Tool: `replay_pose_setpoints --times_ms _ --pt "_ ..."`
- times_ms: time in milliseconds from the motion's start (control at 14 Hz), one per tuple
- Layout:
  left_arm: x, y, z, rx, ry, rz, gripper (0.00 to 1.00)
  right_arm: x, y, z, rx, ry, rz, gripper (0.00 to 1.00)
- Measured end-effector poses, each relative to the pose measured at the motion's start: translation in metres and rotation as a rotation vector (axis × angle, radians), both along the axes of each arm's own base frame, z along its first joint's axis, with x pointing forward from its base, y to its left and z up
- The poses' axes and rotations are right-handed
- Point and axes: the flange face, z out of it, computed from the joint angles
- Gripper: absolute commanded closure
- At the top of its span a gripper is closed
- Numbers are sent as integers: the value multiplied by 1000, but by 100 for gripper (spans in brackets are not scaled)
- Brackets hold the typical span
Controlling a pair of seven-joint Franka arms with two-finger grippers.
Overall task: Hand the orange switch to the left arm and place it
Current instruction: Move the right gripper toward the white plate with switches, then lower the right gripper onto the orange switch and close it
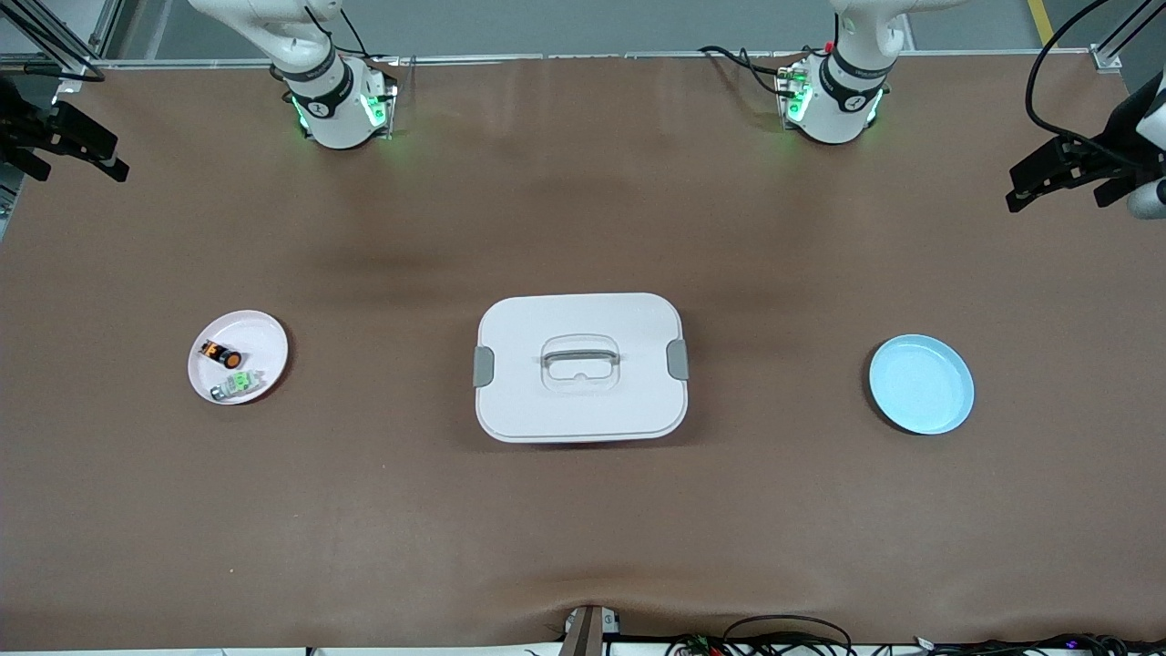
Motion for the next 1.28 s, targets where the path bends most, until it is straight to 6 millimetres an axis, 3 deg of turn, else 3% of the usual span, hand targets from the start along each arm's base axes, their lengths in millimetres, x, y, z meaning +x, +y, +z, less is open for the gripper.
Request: replay_pose_setpoints --times_ms 356,783,925,1281 --pt "3 0 -5 -1 8 -1 0 18 -13 -11 6 51 -22 0" --pt "3 -1 -5 -1 8 -4 0 30 -29 -42 -11 149 -42 0" --pt "3 -2 -5 -1 8 -7 0 37 -35 -66 -28 157 -47 0" --pt "3 -3 -5 -1 8 -12 0 38 -69 -155 -39 146 -103 0"
